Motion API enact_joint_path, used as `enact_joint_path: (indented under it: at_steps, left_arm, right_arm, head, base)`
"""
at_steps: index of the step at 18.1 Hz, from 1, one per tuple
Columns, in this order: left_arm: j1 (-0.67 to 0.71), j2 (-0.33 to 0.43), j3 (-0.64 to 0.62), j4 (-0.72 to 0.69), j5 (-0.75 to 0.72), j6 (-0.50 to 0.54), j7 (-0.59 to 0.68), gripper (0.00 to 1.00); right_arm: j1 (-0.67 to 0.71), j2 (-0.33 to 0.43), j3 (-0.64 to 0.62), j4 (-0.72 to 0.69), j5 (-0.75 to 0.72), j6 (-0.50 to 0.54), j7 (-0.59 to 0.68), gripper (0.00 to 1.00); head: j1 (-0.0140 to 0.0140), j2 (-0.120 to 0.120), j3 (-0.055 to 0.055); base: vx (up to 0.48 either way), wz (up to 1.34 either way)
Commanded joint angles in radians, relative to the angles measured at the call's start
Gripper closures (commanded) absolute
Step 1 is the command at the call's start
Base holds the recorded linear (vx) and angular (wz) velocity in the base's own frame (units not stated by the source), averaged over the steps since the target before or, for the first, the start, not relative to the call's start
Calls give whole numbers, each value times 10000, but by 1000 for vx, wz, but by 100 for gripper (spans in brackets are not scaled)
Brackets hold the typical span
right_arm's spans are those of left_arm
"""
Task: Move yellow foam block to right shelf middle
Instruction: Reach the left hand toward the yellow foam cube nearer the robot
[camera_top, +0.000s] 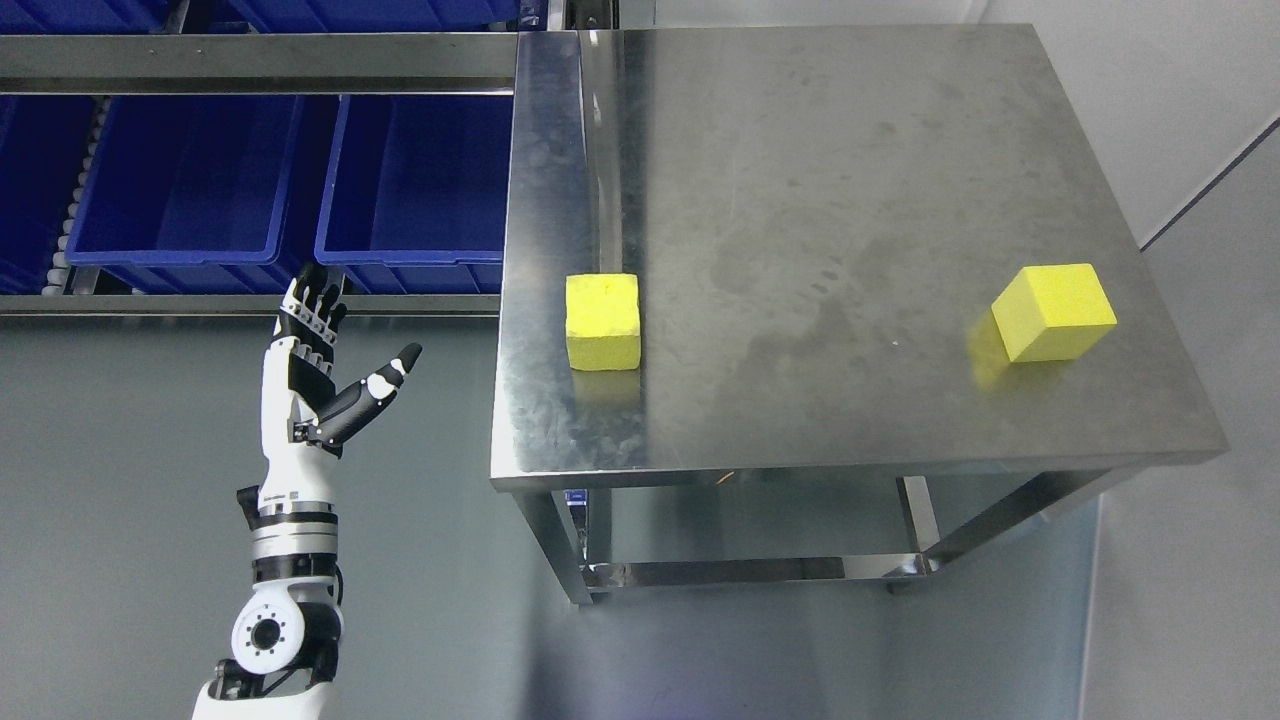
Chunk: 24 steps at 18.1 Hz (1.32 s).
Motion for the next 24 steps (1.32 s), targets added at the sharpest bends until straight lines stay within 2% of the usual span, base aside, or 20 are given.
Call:
enact_joint_path:
  at_steps: [1, 5, 8, 12, 14, 17, 19, 22, 24]
  left_arm:
    - [6, 175, 210, -35, -192, 4, -36, 0]
    - [-85, 175, 164, -50, -192, -11, -112, 0]
    - [-437, 175, 225, -142, -208, -26, -801, 0]
    - [-1525, 175, 41, -188, -208, 50, -987, 0]
    - [-2276, 550, -112, -188, -207, 81, -1246, 0]
    - [-3152, 1027, -724, -188, -223, 387, -2977, 0]
    - [-3596, 1317, -1366, -173, -497, 937, -3318, 0]
    - [-3889, 1274, -1892, -173, -668, 1291, -5245, 0]
    - [-3936, 1136, -2243, -173, -668, 1629, -5969, 0]
  right_arm:
    - [15, -175, 0, -175, 31, -6, 4, 0]
    - [15, -175, 0, -175, 31, -6, 4, 0]
    - [15, -175, 0, -175, 31, -6, 4, 0]
    - [15, -175, 0, -175, 31, -6, 4, 0]
    - [15, -175, 0, -175, 31, -6, 4, 0]
    - [15, -175, 0, -175, 31, -6, 4, 0]
    - [15, -175, 0, -175, 31, -21, 4, 0]
    - [15, -175, 0, -175, 31, -6, 4, 0]
    - [15, -175, 0, -175, 31, -6, 4, 0]
  head:
    - [0, 0, 0]
    - [0, 0, 0]
    - [0, 0, 0]
    - [0, 0, 0]
    - [0, 0, 0]
    - [0, 0, 0]
    - [0, 0, 0]
    - [0, 0, 0]
    - [0, 0, 0]
  base:
    - [0, 0]
    - [0, 0]
    - [0, 0]
    - [0, 0]
    - [0, 0]
    - [0, 0]
    - [0, 0]
    - [0, 0]
    - [0, 0]
